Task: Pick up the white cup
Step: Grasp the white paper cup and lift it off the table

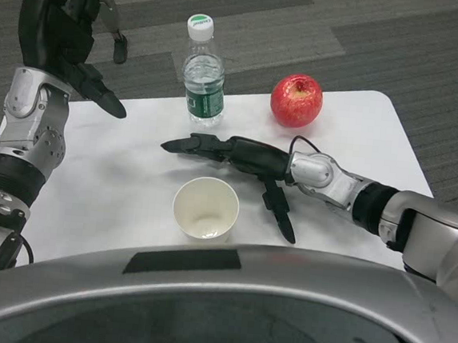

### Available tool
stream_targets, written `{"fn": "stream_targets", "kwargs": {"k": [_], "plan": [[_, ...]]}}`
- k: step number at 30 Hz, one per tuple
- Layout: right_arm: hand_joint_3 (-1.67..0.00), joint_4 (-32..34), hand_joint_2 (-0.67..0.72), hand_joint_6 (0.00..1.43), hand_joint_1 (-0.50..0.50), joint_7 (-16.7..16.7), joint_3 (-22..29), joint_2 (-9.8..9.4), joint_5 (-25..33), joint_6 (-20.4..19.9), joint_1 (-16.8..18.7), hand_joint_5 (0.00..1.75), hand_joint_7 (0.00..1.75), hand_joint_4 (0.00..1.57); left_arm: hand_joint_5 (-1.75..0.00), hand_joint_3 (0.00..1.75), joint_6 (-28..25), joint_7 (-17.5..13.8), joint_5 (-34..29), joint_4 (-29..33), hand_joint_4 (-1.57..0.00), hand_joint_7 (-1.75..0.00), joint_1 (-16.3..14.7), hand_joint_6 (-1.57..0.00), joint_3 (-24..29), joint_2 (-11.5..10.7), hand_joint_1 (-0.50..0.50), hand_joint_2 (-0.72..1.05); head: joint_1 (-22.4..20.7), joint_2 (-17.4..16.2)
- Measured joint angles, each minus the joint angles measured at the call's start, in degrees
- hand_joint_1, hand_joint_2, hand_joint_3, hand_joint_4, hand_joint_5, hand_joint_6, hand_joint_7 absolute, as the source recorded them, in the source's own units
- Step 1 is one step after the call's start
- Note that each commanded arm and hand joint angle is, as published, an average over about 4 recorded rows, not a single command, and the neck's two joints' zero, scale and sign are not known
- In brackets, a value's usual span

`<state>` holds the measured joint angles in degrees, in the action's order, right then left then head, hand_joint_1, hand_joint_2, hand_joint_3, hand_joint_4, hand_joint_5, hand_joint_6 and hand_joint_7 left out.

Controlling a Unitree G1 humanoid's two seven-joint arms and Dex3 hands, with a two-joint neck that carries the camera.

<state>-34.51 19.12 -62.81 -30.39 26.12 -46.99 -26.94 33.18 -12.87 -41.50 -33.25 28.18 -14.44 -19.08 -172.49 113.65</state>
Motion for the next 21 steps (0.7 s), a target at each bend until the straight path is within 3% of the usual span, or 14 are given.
{"fn": "stream_targets", "kwargs": {"k": [11, 16, 21], "plan": [[-0.12, -1.0, 0.44, 0.0, -0.46, 7.2, -1.0, 3.77, 0.0, 0.9, -2.2, 0.29, 0.21, 0.0, -0.21, 0.09, 0.0, -0.1, 0.0, 0.0, 0.0, -0.37, 0.1, 0.0, -1.5, -1.3, -0.39, -0.64, -0.4, 0.3], [-0.16, -2.9, 0.38, 0.0, -0.46, 10.1, -0.6, 5.79, 0.0, 1.0, -3.2, 0.39, 0.24, 0.0, -0.21, 0.09, 0.0, -0.2, 0.1, 0.1, 0.0, -0.42, 0.0, 0.0, -1.6, -1.8, -0.39, -0.64, -0.9, 0.3], [-0.16, -4.7, 0.34, 0.0, -0.46, 13.2, 0.8, 7.96, 0.0, 1.3, -3.8, 0.39, 0.28, 0.0, -0.21, 0.09, 0.0, -0.2, 0.1, 0.4, 0.0, -0.35, 0.0, 0.0, -1.7, -1.8, -0.39, -0.64, -1.3, -0.1]]}}
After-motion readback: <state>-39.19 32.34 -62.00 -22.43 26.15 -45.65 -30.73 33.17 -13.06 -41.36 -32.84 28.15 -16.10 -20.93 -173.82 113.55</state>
